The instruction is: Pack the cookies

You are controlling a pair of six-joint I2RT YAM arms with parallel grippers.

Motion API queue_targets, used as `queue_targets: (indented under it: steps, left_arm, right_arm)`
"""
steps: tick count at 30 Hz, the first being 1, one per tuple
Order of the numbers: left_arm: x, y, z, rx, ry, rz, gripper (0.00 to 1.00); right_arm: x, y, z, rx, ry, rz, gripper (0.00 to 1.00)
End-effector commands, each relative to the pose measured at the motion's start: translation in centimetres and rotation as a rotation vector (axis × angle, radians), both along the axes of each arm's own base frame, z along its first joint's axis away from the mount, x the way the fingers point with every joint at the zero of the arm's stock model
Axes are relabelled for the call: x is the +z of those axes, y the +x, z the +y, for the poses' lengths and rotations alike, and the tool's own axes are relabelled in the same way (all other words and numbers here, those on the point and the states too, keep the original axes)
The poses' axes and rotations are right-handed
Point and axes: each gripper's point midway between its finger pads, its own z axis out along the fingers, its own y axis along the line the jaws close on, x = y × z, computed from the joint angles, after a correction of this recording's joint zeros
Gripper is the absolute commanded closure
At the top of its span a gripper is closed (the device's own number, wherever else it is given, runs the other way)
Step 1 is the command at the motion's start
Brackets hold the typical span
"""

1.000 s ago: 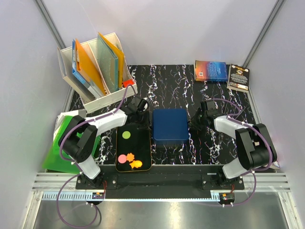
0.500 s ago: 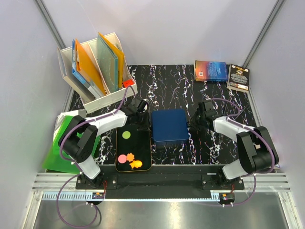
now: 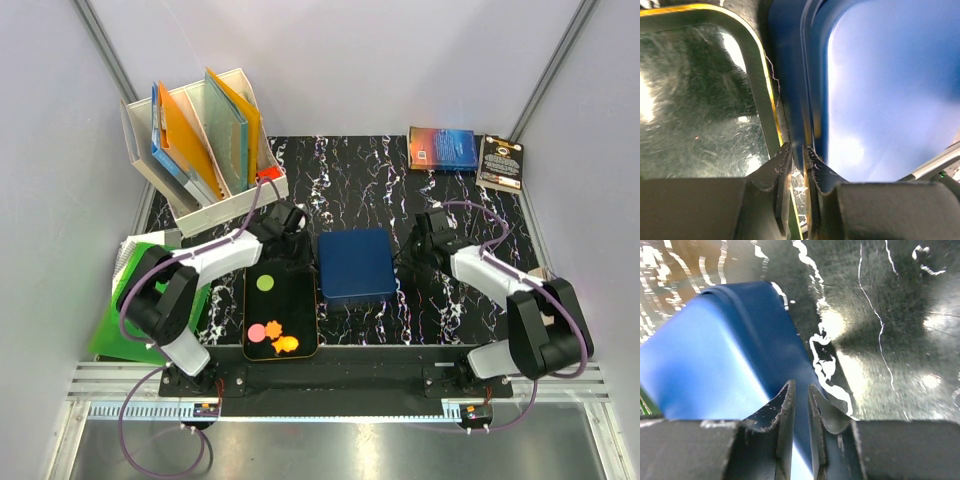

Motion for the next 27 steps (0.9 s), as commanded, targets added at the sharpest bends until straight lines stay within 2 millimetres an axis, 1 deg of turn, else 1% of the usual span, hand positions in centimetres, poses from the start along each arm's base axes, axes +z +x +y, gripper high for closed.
queue_targets:
  steps: [1,2,3,4,5,6,7,8,9,10,11,12,13,14,16,17,21,22,23,24,25,26,27]
  left_arm:
    - [2.5,1.5,1.1,0.037,-0.023,-0.099,0.81]
    - [2.7,2.0,1.8,0.058,-0.016,-0.113,0.80]
    - [2.7,2.1,2.2,0.064,-0.009,-0.116,0.80]
    - [2.8,2.1,2.3,0.068,-0.008,-0.118,0.80]
    - [2.8,2.3,2.8,0.079,-0.005,-0.120,0.80]
    - [2.8,2.4,2.9,0.079,-0.005,-0.121,0.80]
    - [2.8,2.3,2.9,0.079,-0.005,-0.119,0.80]
    - [2.7,2.4,3.0,0.082,-0.002,-0.115,0.80]
    - [2.7,2.4,3.1,0.083,-0.003,-0.119,0.80]
    - [2.6,2.3,3.1,0.082,-0.002,-0.115,0.80]
    - [2.5,2.3,3.1,0.082,-0.002,-0.110,0.80]
    - [2.6,2.2,3.0,0.083,-0.006,-0.110,0.80]
    - [2.5,2.3,3.1,0.087,-0.004,-0.107,0.80]
    - [2.5,2.2,3.0,0.086,-0.006,-0.106,0.80]
    - [2.6,2.3,2.9,0.092,-0.013,-0.104,0.80]
    - [2.5,2.3,2.9,0.094,-0.013,-0.101,0.80]
    - [2.4,2.0,2.8,0.104,-0.027,-0.094,0.80]
    - [2.3,2.0,2.9,0.107,-0.027,-0.093,0.80]
    - [2.2,1.9,2.9,0.106,-0.030,-0.089,0.81]
    - [2.1,1.8,2.9,0.108,-0.033,-0.086,0.81]
    - [2.1,1.8,2.8,0.108,-0.034,-0.085,0.81]
    - [1.9,1.6,2.9,0.107,-0.033,-0.082,0.81]
    - [2.0,1.7,2.9,0.108,-0.034,-0.087,0.81]
  right_arm:
    - [5.9,1.5,-1.2,0.001,-0.080,-0.176,0.76]
    - [6.5,1.3,-1.4,0.013,-0.097,-0.194,0.76]
    - [6.7,0.8,-1.6,0.027,-0.104,-0.190,0.76]
    - [7.7,0.3,-1.6,0.042,-0.099,-0.213,0.76]
    - [7.6,-0.3,-1.8,0.068,-0.109,-0.216,0.78]
    - [7.6,-1.1,-1.5,0.095,-0.093,-0.212,0.80]
    - [8.6,-1.7,-1.5,0.109,-0.081,-0.249,0.83]
    - [7.6,-2.9,-1.2,0.148,-0.064,-0.233,0.87]
    - [7.7,-3.7,-0.7,0.173,-0.036,-0.242,0.96]
    - [8.4,-4.6,-0.4,0.190,-0.012,-0.276,1.00]
    - [7.0,-5.8,-0.3,0.201,0.004,-0.249,1.00]
    - [6.8,-6.5,0.0,0.209,0.029,-0.247,1.00]
    - [7.0,-7.1,0.2,0.193,0.063,-0.257,1.00]
    - [5.5,-8.2,0.4,0.199,0.069,-0.231,1.00]
    - [4.7,-9.0,0.6,0.173,0.102,-0.223,1.00]
    - [3.5,-9.6,0.7,0.174,0.107,-0.203,1.00]
    - [1.8,-10.2,1.8,0.175,0.141,-0.176,1.00]
    - [0.9,-10.3,1.9,0.175,0.133,-0.149,1.00]
    - [1.0,-10.0,2.3,0.183,0.144,-0.160,1.00]
    - [0.1,-10.2,2.6,0.191,0.137,-0.132,1.00]
    - [-0.1,-10.1,2.8,0.192,0.143,-0.129,1.00]
    - [0.2,-9.6,3.3,0.198,0.159,-0.144,1.00]
    - [-0.4,-9.6,3.5,0.201,0.159,-0.127,1.00]
